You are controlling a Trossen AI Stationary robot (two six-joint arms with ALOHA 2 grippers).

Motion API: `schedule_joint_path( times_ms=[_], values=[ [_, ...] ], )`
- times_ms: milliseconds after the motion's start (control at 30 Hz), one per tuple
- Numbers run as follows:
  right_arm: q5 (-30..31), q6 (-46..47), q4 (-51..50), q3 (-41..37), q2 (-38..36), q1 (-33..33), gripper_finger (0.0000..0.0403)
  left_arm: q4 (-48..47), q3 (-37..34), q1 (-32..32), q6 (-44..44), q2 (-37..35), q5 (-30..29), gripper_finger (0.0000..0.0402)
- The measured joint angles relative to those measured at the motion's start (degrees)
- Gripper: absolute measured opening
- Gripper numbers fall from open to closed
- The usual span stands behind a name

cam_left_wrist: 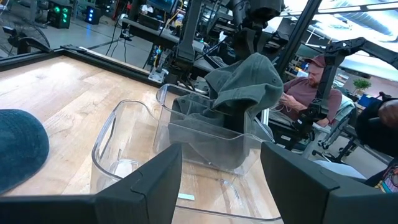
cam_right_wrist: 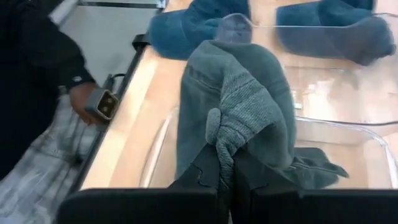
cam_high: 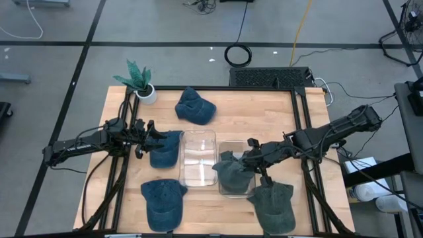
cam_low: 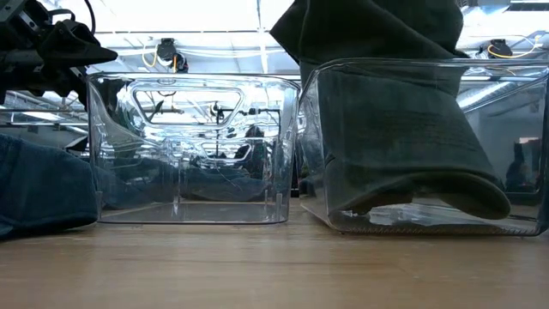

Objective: Pick & Place hat
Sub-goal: Put the top gray cap into the right transparent bin

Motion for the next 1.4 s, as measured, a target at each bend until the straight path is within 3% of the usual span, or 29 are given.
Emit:
schedule_joint_path(
  times_ms=[100, 700, 1033, 1400],
  values=[
    [3.6, 0.0, -0.8, 0.0, 0.0, 0.0, 0.0000, 0.0, 0.0, 0.0, 0.0, 0.0, 0.0, 0.0228],
    [6.9, 3.5, 0.1, -6.3, 0.0, -0.7, 0.0000, 0.0, 0.0, 0.0, 0.0, 0.0, 0.0, 0.0228],
    [14.1, 4.5, 0.1, -9.0, 0.0, -0.5, 0.0000, 0.0, 0.0, 0.0, 0.0, 0.0, 0.0, 0.0228],
    [14.1, 1.5, 0.0, -9.1, 0.0, -0.5, 0.0000, 0.0, 0.0, 0.0, 0.0, 0.0, 0.0, 0.0228]
  ],
)
